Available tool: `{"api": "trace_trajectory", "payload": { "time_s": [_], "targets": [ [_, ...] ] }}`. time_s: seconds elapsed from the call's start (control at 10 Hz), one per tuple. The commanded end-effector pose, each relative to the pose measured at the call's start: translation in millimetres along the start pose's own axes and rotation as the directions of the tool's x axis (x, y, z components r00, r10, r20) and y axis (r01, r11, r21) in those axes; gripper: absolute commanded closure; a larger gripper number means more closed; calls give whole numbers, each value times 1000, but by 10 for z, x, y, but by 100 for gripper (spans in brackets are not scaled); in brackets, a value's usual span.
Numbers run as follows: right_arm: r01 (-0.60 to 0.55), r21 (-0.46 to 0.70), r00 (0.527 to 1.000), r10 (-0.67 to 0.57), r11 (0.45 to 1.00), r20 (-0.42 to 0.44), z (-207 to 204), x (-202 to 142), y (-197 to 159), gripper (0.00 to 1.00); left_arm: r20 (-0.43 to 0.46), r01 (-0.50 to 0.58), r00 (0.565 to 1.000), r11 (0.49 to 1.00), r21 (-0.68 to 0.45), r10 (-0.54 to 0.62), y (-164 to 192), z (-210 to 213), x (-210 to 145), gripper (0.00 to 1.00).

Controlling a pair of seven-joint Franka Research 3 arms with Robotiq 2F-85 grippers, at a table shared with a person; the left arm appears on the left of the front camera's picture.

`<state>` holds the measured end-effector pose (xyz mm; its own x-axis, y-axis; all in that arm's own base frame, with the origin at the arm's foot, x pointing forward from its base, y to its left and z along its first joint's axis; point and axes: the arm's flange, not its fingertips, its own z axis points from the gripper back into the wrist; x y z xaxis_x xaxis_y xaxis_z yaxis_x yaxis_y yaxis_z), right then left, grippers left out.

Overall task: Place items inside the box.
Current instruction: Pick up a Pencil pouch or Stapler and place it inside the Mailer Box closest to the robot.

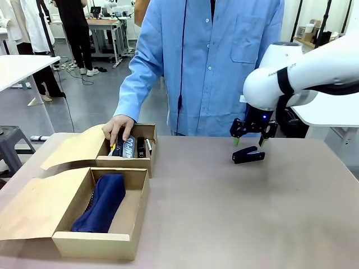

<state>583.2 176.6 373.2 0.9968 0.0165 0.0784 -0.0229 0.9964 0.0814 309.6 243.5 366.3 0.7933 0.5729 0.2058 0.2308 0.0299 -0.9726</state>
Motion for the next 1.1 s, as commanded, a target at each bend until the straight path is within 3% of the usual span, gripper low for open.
{"api": "trace_trajectory", "payload": {
  "time_s": [0.0, 0.2, 0.3, 0.4, 0.6, 0.7, 0.8, 1.0],
  "targets": [
    [89, -16, 995, -90, 996, -32, -64, 187, 33, 0, -3, 12, 1000, 1000, -14, -12, -20, -5, -7, 0],
    [53, 25, 998, -53, 998, -28, -94, 207, -32, 0, -3, 12, 1000, 1000, -14, -12, -20, -5, -7, 0],
    [-94, 16, 995, 94, 995, -34, -122, 209, -47, 0, -3, 12, 1000, 1000, -14, -12, -20, -5, -7, 0],
    [-331, -26, 942, 329, 943, -70, -189, 222, -91, 0, -3, 12, 1000, 1000, -14, -12, -20, -5, -7, 0],
    [-640, 14, 767, 640, 768, -38, -248, 261, -157, 0, -3, 12, 1000, 1000, -14, -12, -20, -5, -7, 0],
    [-785, 38, 618, 786, 618, -18, -268, 265, -189, 0, -3, 12, 1000, 1000, -14, -12, -20, -5, -7, 0],
    [-891, 93, 451, 889, 444, 76, -296, 276, -219, 0, -3, 12, 1000, 1000, -14, -12, -20, -5, -7, 0],
    [-952, 147, 281, 958, 270, 55, -368, 370, -281, 0, -3, 12, 1000, 1000, -14, -12, -20, -5, -7, 0]
  ]
}}
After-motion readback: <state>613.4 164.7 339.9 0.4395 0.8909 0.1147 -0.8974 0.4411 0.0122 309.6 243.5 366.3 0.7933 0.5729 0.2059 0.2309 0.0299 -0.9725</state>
